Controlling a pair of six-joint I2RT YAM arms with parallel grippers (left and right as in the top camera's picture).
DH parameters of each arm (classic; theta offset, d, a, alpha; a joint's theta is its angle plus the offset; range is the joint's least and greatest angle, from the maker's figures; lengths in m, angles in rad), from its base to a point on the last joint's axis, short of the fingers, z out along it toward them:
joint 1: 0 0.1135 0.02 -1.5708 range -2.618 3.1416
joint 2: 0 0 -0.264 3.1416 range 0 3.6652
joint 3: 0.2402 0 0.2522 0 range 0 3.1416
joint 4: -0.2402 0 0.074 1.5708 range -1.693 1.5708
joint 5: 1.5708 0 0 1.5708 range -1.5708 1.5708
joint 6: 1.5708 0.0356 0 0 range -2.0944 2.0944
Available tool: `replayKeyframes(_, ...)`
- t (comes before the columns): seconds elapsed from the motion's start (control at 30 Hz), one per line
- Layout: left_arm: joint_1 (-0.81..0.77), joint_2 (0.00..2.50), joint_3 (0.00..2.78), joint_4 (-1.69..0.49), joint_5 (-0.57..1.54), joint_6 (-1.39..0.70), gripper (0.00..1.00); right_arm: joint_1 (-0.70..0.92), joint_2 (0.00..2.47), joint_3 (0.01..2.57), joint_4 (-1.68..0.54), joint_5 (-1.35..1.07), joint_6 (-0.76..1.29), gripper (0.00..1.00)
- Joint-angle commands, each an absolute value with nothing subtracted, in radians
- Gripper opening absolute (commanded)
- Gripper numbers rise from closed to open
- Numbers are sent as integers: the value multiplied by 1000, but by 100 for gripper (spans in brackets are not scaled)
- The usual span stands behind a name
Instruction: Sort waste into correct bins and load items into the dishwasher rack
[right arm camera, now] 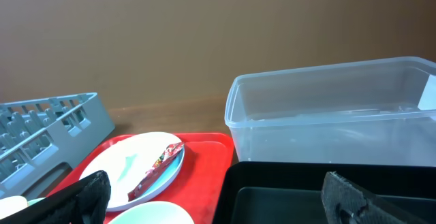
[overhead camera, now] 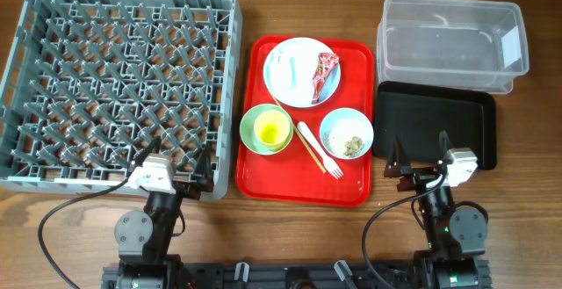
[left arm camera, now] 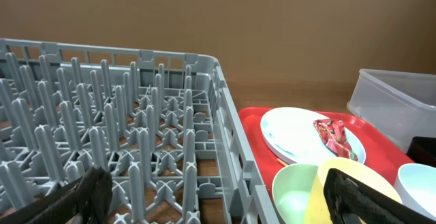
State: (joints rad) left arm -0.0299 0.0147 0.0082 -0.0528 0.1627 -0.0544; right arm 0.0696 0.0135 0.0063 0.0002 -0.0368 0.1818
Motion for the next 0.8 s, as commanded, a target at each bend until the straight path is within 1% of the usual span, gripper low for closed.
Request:
replayKeyframes(0.0,-26,7,6,-46,184,-34,100,75,13,6,1,-52,191,100)
replayKeyframes(0.13,-26,7,6,-52,184,-35,100,75,18,6,4,-52,196,100)
replayKeyframes(0.27,-26,7,8,-61,185,-103,100,75,18,6,45,-39,209,100)
replayKeyframes(0.33,-26,8,17,-67,186,-121,100,75,18,13,24,-38,210,100)
replayKeyframes(0.47,-26,49,93,-145,185,-120,100,75,23,55,-51,-41,209,100)
replayKeyframes(0.6,-26,173,210,-242,158,-119,100,75,73,104,-73,-42,210,100)
replayKeyframes(0.67,-26,278,284,-272,156,-119,100,75,124,141,-87,-46,210,100)
replayKeyframes(0.77,-26,453,402,-312,156,-112,100,75,258,231,-134,-45,209,100)
